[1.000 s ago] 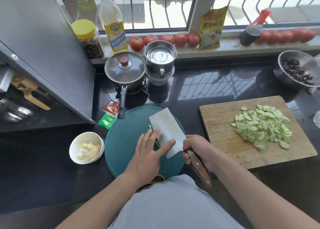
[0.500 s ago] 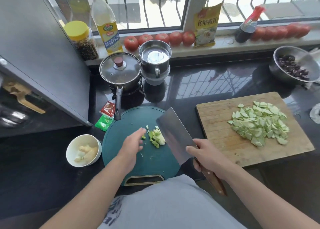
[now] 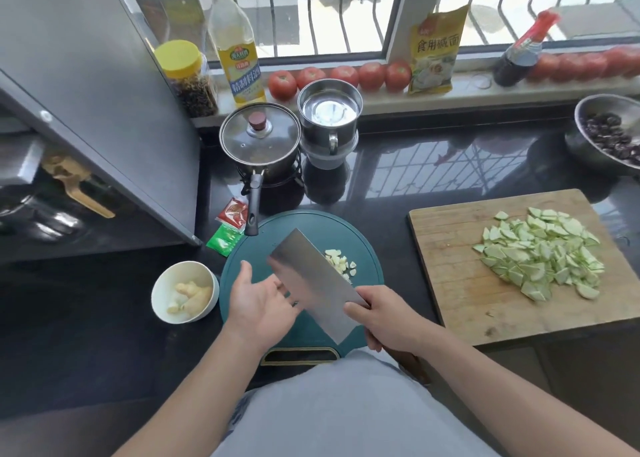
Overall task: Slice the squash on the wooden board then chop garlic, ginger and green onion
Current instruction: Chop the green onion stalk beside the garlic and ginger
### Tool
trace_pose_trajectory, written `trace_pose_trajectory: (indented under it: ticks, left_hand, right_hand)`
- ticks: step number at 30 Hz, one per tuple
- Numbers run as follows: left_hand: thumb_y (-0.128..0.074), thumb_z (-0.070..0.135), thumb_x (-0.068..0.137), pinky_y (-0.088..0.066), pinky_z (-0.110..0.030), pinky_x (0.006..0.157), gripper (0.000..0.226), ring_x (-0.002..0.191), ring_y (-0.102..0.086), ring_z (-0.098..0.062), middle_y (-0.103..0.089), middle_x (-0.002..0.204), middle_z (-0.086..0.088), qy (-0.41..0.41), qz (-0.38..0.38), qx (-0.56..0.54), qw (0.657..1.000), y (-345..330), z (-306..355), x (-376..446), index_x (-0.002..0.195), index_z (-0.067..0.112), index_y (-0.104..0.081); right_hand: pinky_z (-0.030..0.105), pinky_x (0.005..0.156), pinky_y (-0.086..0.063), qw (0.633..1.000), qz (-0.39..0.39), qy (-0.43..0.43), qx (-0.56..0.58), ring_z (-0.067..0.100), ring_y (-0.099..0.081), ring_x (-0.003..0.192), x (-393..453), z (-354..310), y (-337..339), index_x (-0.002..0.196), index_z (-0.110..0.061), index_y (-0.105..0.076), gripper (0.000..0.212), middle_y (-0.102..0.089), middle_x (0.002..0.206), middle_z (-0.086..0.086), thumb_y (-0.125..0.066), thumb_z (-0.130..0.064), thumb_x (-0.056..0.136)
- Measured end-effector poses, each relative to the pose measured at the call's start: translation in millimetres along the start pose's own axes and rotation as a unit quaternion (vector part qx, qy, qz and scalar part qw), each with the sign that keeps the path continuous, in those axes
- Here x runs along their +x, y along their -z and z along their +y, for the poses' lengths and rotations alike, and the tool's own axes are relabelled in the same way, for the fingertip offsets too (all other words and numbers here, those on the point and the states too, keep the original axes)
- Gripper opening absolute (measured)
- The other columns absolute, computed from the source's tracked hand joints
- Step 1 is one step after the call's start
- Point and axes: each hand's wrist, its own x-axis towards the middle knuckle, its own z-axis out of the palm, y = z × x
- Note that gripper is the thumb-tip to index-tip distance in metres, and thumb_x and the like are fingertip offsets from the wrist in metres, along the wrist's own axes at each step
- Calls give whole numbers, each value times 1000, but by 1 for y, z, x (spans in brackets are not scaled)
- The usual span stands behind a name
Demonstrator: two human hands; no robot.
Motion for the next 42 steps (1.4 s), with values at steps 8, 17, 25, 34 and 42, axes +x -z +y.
trace_pose_trajectory:
  ticks: [8, 17, 25, 34, 42]
  left_hand:
    - [-57, 24, 100, -45, -34, 96, 20, 121, -59, -24, -66, 124, -4, -250, 209, 312, 892, 14, -3, -43, 107, 27, -76]
    - [-55, 17, 85, 2, -59, 122, 102, 150, 11, -47, 13, 165, -18, -323, 20, 925, 199, 16, -50, -8, 155, 43, 14]
    - [-67, 26, 83, 5, -58, 121, 108, 151, 12, -44, 13, 167, -14, -265, 81, 945, 175, 16, -41, 29, 156, 40, 11]
    - [-63, 21, 85, -20, -49, 121, 96, 150, -12, -37, -5, 164, -8, -183, 102, 918, 338, 23, 5, 30, 160, 39, -6]
    - [-38, 75, 92, -32, -47, 116, 85, 123, -53, -31, -65, 122, -10, 1, 4, 120, 993, 7, 7, 7, 127, 5, -68]
  right_hand:
    - [37, 52, -38, 921, 163, 109, -337, 28, -48, 58, 0, 2, 6, 79, -24, -41, 13, -45, 85, -6, -46, -22, 91]
    - [29, 41, -26, 835, 90, 218, -498, 17, -26, 52, -16, 3, -3, 92, -17, -45, 49, -46, 95, 4, -73, 1, 56]
    - [31, 45, -24, 830, 109, 218, -503, 15, -26, 59, -29, 15, 0, 84, -21, -38, 47, -38, 87, -1, -74, -1, 60]
    - [37, 48, -40, 904, 192, 146, -352, 18, -40, 59, -59, 46, 33, 85, -22, -45, 27, -40, 88, -9, -60, -2, 77]
    - [27, 44, -45, 983, 168, 52, 46, 18, -56, 42, -30, 10, 9, 71, -21, -58, 23, -61, 51, 5, -56, -25, 94]
